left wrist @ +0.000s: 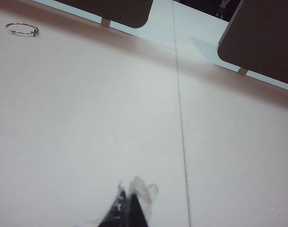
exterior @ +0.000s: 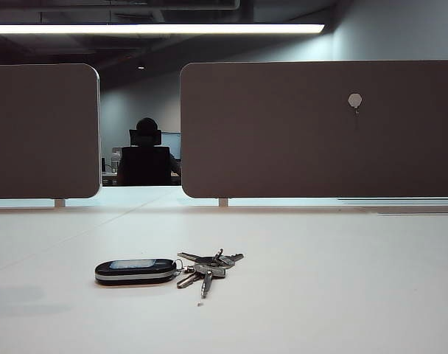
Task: Hang the bunch of keys on the hook.
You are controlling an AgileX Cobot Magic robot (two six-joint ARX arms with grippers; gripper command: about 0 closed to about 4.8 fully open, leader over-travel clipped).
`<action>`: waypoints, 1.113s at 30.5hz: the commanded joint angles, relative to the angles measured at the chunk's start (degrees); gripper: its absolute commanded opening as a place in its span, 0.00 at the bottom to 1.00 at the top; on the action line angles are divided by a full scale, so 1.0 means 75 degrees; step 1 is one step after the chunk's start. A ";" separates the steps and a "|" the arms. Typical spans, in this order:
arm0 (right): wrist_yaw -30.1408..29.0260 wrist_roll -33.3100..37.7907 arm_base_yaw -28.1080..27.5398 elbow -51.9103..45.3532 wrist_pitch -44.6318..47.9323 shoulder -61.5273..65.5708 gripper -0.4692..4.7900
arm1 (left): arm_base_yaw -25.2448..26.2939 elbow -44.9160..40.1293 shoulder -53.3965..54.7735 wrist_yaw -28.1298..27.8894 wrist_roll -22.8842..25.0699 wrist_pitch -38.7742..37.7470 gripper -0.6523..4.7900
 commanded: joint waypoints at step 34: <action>-0.1938 0.0061 0.1886 0.3998 0.0227 0.3474 0.83 | -0.0029 0.2224 0.0469 0.3101 -0.0169 0.0428 1.00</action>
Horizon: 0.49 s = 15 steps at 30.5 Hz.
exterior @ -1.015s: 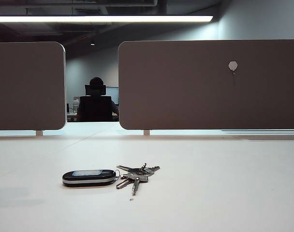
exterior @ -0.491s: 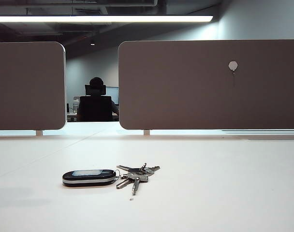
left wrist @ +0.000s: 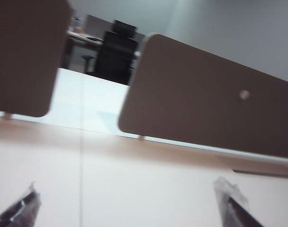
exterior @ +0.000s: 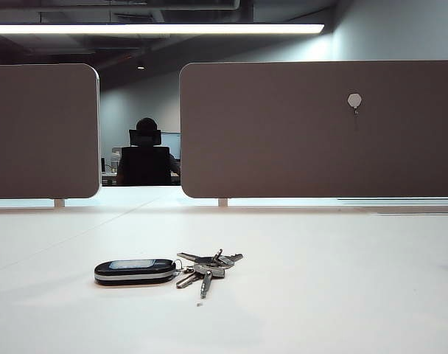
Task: Hang the bunch of keys on the hook.
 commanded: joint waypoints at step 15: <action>-0.0560 0.0868 0.2955 0.0874 0.1842 0.5222 0.84 | -0.0799 0.1297 0.2363 0.2098 0.0478 -0.0463 1.00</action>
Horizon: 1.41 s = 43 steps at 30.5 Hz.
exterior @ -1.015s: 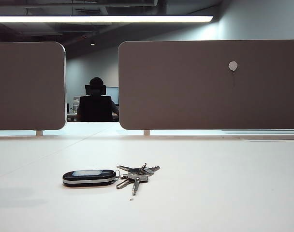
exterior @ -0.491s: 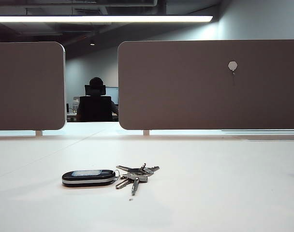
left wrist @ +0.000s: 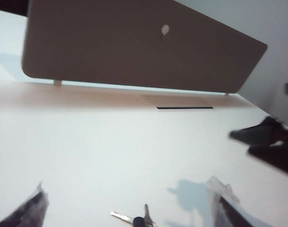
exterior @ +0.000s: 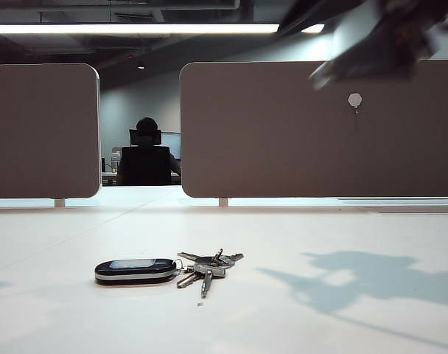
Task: Hang the bunch of keys on the hook.
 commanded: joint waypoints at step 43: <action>0.1294 0.2594 0.1617 0.0242 0.2031 0.5327 0.36 | -0.3923 0.2632 0.5377 -0.4109 0.3771 -0.2366 1.00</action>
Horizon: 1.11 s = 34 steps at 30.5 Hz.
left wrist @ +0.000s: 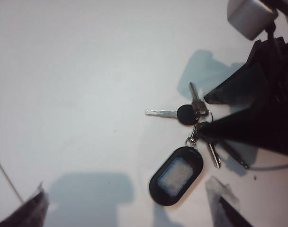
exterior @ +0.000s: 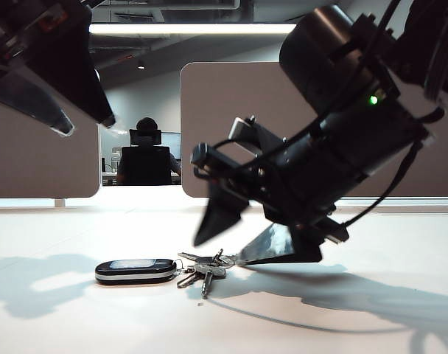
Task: Hang the bunch of keys on the hook.
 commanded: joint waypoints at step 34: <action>-0.1046 -0.1717 -0.1437 0.1661 -0.2404 -0.3856 0.07 | -0.0006 0.1265 0.0545 0.0268 -0.0781 0.2334 1.00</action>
